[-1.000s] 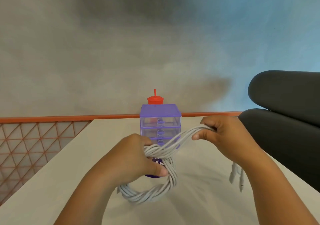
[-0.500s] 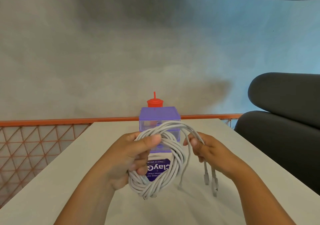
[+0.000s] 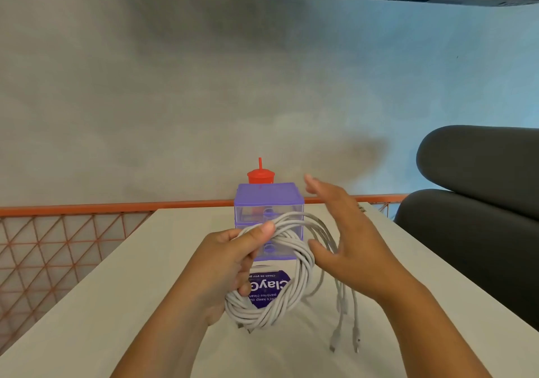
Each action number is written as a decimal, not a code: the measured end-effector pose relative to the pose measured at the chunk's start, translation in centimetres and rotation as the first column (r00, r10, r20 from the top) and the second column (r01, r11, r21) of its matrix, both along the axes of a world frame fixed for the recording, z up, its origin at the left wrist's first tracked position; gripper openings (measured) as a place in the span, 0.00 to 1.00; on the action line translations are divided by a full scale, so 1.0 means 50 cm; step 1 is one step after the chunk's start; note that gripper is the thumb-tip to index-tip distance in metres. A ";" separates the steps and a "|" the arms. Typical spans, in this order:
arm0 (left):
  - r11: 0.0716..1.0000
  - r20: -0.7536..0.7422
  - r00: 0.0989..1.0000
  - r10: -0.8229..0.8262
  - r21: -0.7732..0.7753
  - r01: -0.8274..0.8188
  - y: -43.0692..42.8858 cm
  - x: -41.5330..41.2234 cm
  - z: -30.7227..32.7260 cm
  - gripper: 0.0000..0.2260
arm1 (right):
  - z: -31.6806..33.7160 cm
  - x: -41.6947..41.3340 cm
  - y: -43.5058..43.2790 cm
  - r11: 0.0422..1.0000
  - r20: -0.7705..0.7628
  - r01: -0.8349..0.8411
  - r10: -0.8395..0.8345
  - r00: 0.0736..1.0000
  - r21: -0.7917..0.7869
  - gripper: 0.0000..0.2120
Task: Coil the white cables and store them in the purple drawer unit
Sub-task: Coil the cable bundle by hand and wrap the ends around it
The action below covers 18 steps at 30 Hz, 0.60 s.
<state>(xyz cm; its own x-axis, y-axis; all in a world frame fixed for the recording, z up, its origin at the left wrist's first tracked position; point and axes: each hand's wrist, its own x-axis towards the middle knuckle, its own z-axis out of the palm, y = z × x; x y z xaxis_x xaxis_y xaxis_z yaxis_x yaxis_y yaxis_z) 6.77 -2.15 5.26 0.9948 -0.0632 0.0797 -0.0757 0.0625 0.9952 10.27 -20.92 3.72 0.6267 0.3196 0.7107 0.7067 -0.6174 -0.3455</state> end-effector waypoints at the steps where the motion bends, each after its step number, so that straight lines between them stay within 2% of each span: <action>1: 1.000 -0.008 1.000 -0.001 -0.009 0.001 0.000 -0.001 0.001 0.16 | -0.001 0.000 0.006 0.997 0.041 0.021 -0.018 0.999 -0.079 0.40; 3: 0.998 -0.030 0.999 -0.023 -0.066 0.021 0.001 -0.003 0.005 0.16 | -0.011 0.006 0.018 0.993 0.031 0.044 -0.041 0.999 -0.108 0.33; 6: 0.984 -0.049 0.997 -0.066 -0.169 0.057 0.001 -0.004 0.009 0.17 | -0.029 0.012 0.033 0.985 -0.131 -0.066 0.087 0.987 0.159 0.14; 8: 0.975 -0.052 0.996 -0.073 -0.212 0.060 -0.001 -0.004 0.008 0.18 | -0.025 0.006 0.048 0.929 -0.211 -0.165 0.243 0.947 0.330 0.09; 10: 0.968 -0.047 0.997 -0.062 -0.247 0.049 -0.003 -0.003 0.007 0.17 | -0.017 -0.008 0.061 0.848 -0.341 -0.208 0.405 0.848 0.488 0.10; 13: 0.961 -0.036 0.999 -0.014 -0.277 0.003 -0.012 -0.002 0.007 0.17 | -0.015 -0.020 0.061 0.764 -0.515 -0.133 0.541 0.664 0.632 0.15; 15: 0.952 -0.035 0.999 0.030 -0.305 -0.039 -0.023 -0.002 0.002 0.17 | -0.016 -0.019 0.054 0.705 -0.569 -0.065 0.621 0.539 0.706 0.17; 16: 0.943 -0.040 0.998 0.046 -0.328 -0.057 -0.028 -0.002 -0.001 0.17 | -0.018 -0.019 0.051 0.688 -0.580 -0.052 0.647 0.495 0.724 0.21; 18: 0.925 -0.060 0.996 0.068 -0.370 -0.086 -0.038 -0.004 -0.005 0.16 | -0.023 -0.016 0.046 0.715 -0.597 -0.090 0.639 0.485 0.693 0.29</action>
<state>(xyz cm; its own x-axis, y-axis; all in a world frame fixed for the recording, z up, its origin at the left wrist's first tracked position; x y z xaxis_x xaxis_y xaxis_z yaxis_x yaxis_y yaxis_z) 6.60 -4.04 4.99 0.9985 0.0393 0.0373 -0.0505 0.4247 0.9039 9.47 -18.63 2.57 0.8936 0.4281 0.1350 0.0978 0.1079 -0.9893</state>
